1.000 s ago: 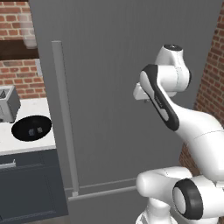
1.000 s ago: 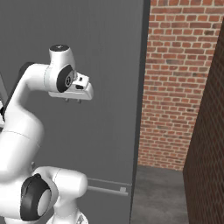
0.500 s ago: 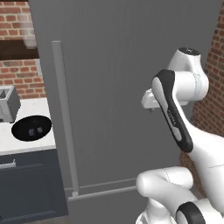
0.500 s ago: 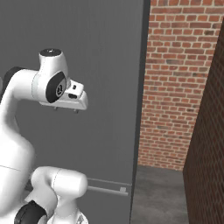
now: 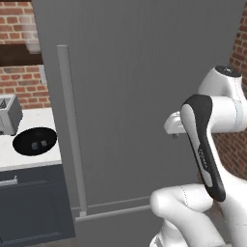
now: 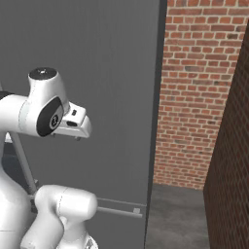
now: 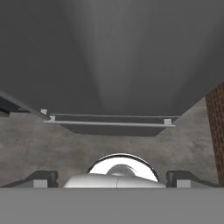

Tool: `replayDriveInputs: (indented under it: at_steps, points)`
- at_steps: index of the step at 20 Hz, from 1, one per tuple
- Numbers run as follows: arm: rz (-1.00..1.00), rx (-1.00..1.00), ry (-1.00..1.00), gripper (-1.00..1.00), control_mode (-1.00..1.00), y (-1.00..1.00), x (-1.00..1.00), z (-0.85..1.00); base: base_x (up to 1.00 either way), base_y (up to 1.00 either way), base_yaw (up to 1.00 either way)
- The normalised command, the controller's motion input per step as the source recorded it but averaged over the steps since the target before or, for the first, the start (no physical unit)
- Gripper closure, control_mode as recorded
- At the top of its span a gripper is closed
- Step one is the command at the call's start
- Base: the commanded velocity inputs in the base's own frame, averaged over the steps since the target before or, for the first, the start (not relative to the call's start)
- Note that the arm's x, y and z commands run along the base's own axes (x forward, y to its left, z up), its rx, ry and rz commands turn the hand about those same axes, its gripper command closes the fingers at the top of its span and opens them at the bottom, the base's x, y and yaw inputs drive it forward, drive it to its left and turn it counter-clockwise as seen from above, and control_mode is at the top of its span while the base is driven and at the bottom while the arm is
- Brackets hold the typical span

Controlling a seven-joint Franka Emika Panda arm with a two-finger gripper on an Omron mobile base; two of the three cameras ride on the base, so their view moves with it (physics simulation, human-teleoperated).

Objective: Grab a lemon wedge from the fridge and one ice cube from the ice bowl, and put them in the glass of lemonade.

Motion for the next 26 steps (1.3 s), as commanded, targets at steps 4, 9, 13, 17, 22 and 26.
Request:
replayDriveInputs:
  at_steps: [4,9,13,17,22,26]
  points:
    - [-0.12,0.00,-0.02,-1.00,-1.00,0.74,-0.18,0.00,0.00,0.00,0.00]
    - [0.00,0.00,-0.01,-1.00,-1.00,0.94,-0.27,0.00,0.00,0.00,0.00]
    - [-0.02,0.06,0.02,-1.00,-1.00,-0.01,-0.20,0.00,0.00,0.00,0.00]
    - [-0.12,0.11,0.04,-1.00,-1.00,-0.57,-0.58,0.00,0.00,0.00,0.00]
    - [-0.09,0.06,0.02,-1.00,-1.00,-0.47,-0.50,0.00,0.00,0.00,0.00]
    - [0.00,0.00,0.00,-1.00,-1.00,-0.01,-0.01,0.01,0.00,0.00,0.00]
